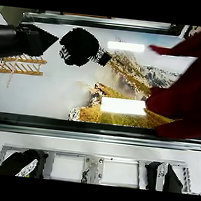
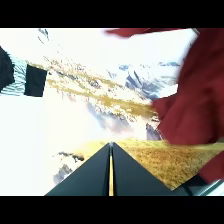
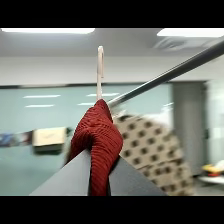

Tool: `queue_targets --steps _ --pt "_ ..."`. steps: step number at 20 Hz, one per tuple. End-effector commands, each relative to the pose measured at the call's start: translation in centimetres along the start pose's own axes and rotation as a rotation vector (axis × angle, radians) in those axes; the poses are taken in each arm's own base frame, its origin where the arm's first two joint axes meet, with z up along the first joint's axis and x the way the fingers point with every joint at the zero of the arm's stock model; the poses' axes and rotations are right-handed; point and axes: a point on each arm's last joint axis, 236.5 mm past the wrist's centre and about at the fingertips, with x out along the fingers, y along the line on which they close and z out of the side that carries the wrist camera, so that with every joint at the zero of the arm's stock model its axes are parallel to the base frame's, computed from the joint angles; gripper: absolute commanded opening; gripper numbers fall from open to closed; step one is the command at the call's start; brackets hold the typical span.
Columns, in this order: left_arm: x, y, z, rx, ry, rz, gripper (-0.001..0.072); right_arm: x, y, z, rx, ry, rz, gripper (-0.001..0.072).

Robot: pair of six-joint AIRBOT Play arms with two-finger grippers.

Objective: Fold the clothes and pants, and hang the long-sleeved shirts on hangers.

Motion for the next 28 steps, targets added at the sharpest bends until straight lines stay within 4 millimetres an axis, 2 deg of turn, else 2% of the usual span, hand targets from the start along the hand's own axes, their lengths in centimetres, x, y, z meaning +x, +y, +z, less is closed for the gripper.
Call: queue_targets --steps 1,6,13,16,22,25,28 --pt "0.7 0.5 -0.8 -0.009 0.02 0.005 0.0018 0.8 -4.6 3.9 -0.153 -0.027 -0.173 0.0017" --pt "1.0 0.8 -0.9 -0.015 0.017 0.007 0.0018 2.4 -7.2 7.5 -0.216 -0.061 -0.26 0.0017" --pt "1.0 0.8 -0.8 -0.015 0.011 0.008 0.0017 4.4 -6.4 11.0 -0.255 -0.124 -0.234 0.0017" --pt "1.0 0.8 -0.8 -0.015 0.011 0.008 0.0018 4.4 -7.3 11.9 -0.262 -0.124 -0.29 0.0017" --pt "1.0 0.8 -0.7 -0.015 0.01 0.009 0.0018 4.2 -8.7 11.3 -0.31 -0.087 -0.345 0.0017" --pt "1.1 0.8 -0.7 -0.015 0.01 0.009 0.0018 3.4 -11.0 10.7 -0.302 -0.05 -0.443 0.0018" --pt "1.1 0.9 -0.6 -0.015 0.005 0.01 0.0018 2.9 -12.4 10.7 -0.317 -0.043 -0.476 0.0017"
